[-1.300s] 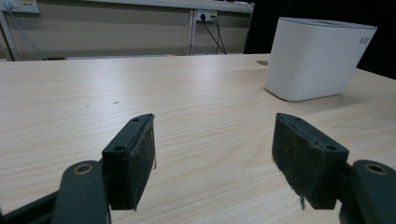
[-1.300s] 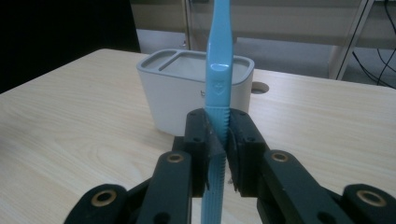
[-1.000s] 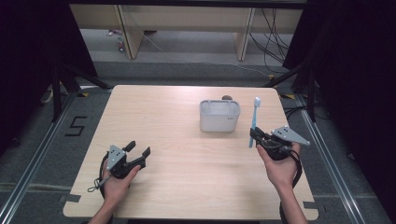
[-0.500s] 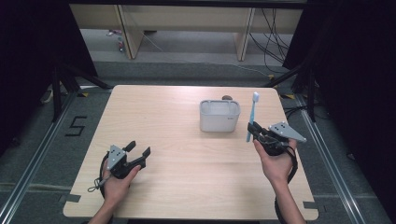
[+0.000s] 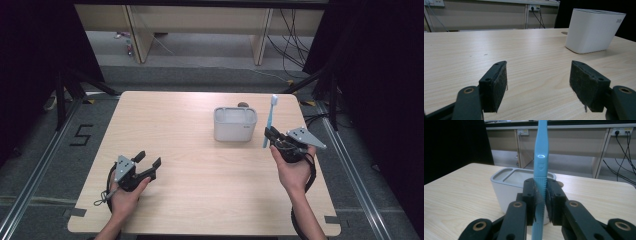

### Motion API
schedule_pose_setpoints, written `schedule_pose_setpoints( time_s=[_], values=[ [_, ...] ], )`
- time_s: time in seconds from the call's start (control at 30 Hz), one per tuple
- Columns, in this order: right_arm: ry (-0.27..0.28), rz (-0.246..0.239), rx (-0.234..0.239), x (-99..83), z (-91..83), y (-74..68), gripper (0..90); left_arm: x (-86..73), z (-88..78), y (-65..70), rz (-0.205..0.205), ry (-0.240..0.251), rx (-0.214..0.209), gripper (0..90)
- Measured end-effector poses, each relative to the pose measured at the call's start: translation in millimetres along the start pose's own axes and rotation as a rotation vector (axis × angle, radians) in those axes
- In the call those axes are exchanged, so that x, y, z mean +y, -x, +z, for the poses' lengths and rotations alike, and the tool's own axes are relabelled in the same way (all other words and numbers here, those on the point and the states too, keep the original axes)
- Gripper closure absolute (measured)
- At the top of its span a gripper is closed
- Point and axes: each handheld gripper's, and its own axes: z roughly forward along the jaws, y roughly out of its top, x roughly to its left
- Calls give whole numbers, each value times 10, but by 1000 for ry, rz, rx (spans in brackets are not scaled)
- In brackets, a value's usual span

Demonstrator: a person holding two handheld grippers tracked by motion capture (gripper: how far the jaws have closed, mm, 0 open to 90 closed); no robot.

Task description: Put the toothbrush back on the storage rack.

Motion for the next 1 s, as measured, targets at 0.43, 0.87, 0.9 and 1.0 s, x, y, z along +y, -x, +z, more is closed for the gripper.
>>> schedule_pose_setpoints(
  time_s=[0.43,0.87,0.9,1.0],
  values=[
    [23,1,-11,35,77,6,790,-1,0,-3,-7,3,-1,295],
    [31,17,-26,62,155,-2,790,-1,-1,-6,-7,2,-1,295],
    [31,17,-26,62,155,-2,790,0,-2,-7,-7,2,-1,295],
    [36,7,-19,69,180,0,790,0,-2,-7,-8,1,-2,295]
  ],
)
